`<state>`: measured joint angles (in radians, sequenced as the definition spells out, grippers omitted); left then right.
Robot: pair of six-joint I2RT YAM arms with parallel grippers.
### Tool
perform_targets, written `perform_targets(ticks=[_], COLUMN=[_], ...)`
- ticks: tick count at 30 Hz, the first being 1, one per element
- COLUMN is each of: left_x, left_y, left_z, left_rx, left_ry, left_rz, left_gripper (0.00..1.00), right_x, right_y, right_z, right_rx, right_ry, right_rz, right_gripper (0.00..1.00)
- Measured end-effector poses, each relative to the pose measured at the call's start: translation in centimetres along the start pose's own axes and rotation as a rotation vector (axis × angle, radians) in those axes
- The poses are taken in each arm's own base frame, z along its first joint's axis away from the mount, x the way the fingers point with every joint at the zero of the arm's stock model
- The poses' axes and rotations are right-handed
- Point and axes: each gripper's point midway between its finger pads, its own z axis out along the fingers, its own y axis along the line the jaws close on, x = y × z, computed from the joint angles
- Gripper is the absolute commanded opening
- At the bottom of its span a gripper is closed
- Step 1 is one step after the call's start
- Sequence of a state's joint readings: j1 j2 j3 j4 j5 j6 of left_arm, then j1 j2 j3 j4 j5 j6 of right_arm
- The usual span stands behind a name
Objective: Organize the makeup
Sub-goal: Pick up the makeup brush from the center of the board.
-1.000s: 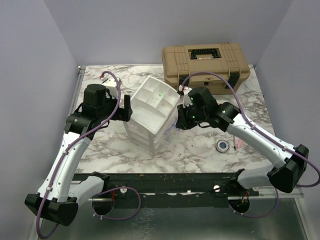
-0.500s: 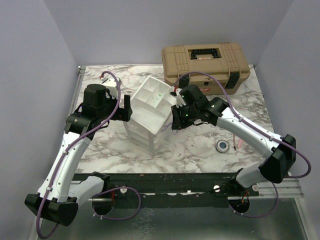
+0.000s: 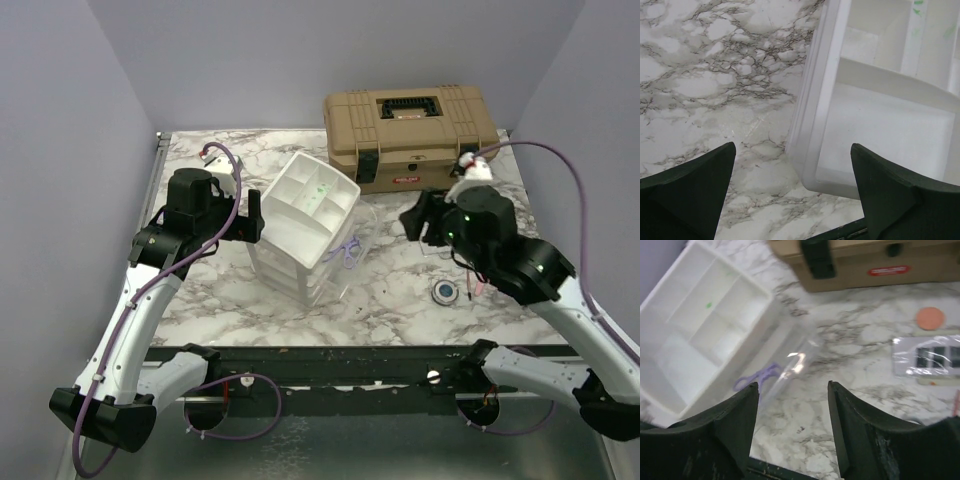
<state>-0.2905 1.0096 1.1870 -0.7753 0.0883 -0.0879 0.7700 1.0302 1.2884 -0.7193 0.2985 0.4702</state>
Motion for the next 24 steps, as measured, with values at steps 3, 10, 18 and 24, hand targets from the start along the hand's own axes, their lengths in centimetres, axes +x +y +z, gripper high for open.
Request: perform_targets(ticks=[3,10,18,24], left_x=[0.0,-0.2,-0.1,-0.1], left_y=[0.0,0.0,-0.1,-0.1], left_z=[0.0,-0.4,-0.9,-0.9], left_rx=[0.000,0.001,0.003,0.005], left_ry=[-0.002,-0.016,-0.030,-0.037], left_rz=[0.000,0.004,0.006,0.006], left_gripper=[0.99,0.99,0.99,0.99], right_x=[-0.3,8.1,12.5,17.7], right_y=[-5.5,-19.1,-23.2,-26.2], right_z=[-2.0,-1.3,0.3,0.5], right_rx=[0.207,0.658,0.737,0.800], right_ry=[-0.085,0.116,0.309,0.403], right_rz=[0.092,0.222,0.364,0.474], right_gripper=[0.64,0.61,0.61,0.61])
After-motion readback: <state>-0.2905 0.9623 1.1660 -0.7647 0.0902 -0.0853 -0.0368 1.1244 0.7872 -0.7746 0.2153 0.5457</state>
